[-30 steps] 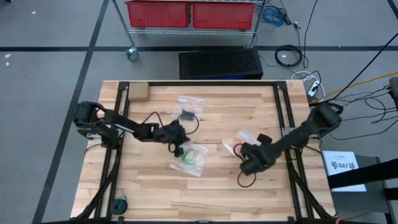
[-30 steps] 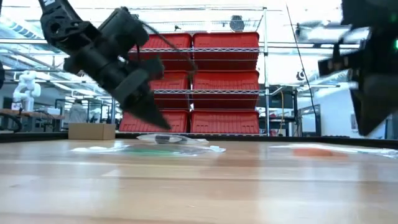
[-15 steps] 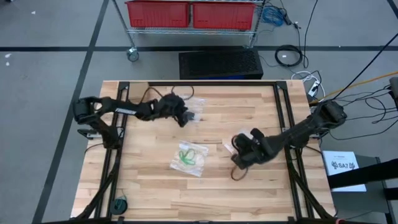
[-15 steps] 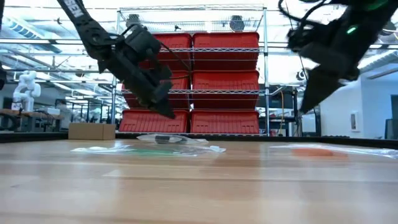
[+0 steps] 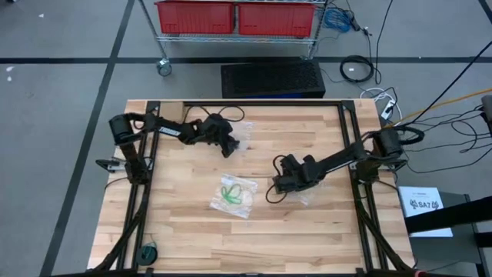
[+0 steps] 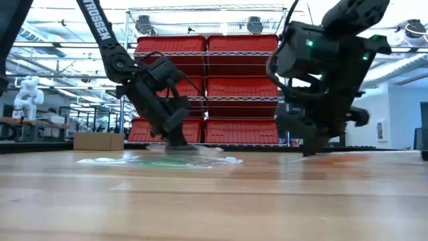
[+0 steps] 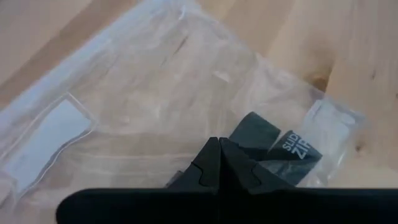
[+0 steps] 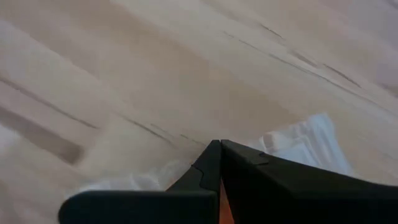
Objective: Sort rubber bands
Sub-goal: Move all the transparent zip bags and align them to the center of the table
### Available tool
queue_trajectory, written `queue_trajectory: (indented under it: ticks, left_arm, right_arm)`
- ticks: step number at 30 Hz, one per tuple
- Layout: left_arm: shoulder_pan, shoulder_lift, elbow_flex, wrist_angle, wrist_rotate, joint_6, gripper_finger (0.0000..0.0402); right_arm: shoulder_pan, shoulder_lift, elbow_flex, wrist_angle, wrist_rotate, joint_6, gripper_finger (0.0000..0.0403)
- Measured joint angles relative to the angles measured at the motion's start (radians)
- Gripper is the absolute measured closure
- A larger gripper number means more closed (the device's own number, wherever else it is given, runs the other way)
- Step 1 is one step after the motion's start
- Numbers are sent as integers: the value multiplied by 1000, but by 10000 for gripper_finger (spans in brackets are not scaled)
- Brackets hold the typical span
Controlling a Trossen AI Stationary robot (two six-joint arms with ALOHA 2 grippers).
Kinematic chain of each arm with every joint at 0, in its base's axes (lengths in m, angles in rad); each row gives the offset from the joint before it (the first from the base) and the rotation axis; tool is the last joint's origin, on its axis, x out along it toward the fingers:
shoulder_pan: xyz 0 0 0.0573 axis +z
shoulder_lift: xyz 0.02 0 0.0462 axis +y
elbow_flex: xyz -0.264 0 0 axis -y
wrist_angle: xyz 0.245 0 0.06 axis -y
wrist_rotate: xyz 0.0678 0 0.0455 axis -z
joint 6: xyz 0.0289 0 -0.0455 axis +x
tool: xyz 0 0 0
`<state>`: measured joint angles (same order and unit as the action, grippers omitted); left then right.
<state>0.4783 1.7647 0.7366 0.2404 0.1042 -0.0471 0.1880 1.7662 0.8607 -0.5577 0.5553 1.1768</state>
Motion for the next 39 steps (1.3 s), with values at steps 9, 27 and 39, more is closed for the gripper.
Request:
queue_trajectory:
  ticks: [9, 27, 39]
  left_arm:
    - [-33, -82, -9, -210, -8, 1, 400]
    - [-260, -459, -318, -334, -121, -258, 400]
    - [-474, -536, -379, -319, -188, -470, 400]
  right_arm:
    - [111, 9, 0, 280, -85, -230, 403]
    - [147, 30, -2, 856, -173, -476, 403]
    - [11, 208, 109, 721, -352, -504, 403]
